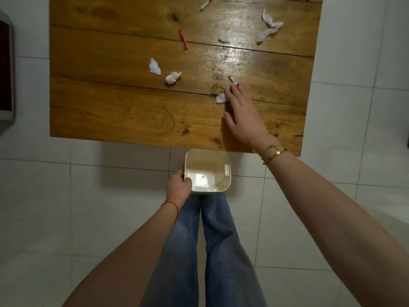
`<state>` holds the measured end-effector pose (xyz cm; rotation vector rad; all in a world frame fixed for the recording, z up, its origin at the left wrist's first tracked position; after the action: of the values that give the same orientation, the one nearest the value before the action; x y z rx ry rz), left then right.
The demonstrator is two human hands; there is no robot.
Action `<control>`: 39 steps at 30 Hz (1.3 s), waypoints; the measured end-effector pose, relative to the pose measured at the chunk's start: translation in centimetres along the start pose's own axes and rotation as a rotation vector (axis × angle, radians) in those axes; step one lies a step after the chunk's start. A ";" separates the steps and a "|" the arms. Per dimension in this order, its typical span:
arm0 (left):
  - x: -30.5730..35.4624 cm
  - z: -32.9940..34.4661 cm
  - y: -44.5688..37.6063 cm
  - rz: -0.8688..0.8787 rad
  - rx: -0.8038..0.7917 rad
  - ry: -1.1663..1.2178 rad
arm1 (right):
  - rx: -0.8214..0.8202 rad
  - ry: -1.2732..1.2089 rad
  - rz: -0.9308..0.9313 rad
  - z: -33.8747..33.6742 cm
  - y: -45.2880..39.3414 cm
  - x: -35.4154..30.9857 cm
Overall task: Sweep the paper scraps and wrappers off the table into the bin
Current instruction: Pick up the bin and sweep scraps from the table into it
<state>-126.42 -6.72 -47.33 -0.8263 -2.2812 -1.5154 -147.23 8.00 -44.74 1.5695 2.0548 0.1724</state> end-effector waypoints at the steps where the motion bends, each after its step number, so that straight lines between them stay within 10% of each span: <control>1: 0.0 0.0 0.0 -0.001 0.007 0.011 | -0.002 0.018 -0.022 0.4 0.5 0.0; 15: -0.3 -1.4 0.3 0.005 0.067 0.101 | -0.290 0.100 -0.450 5.8 12.1 -3.1; 25: -1.4 -4.2 -0.2 -0.010 0.070 0.117 | -0.025 -0.030 -0.159 1.0 2.1 -6.5; 39: -1.1 -6.0 -1.4 -0.005 0.072 0.151 | -0.136 0.109 -0.377 2.7 -3.5 -11.7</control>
<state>-126.90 -12.90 -46.51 -0.6640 -2.2146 -1.4370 -146.87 -4.54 -44.49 1.0895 2.3276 0.2552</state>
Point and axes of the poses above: each hand's wrist, its own y-axis away from the middle knuckle, its own z-axis out of the palm, x = y × z, the point moved 2 cm from there along -y, towards the middle knuckle, and after that the axes turned 11 degrees about z, right-handed, at the moved point
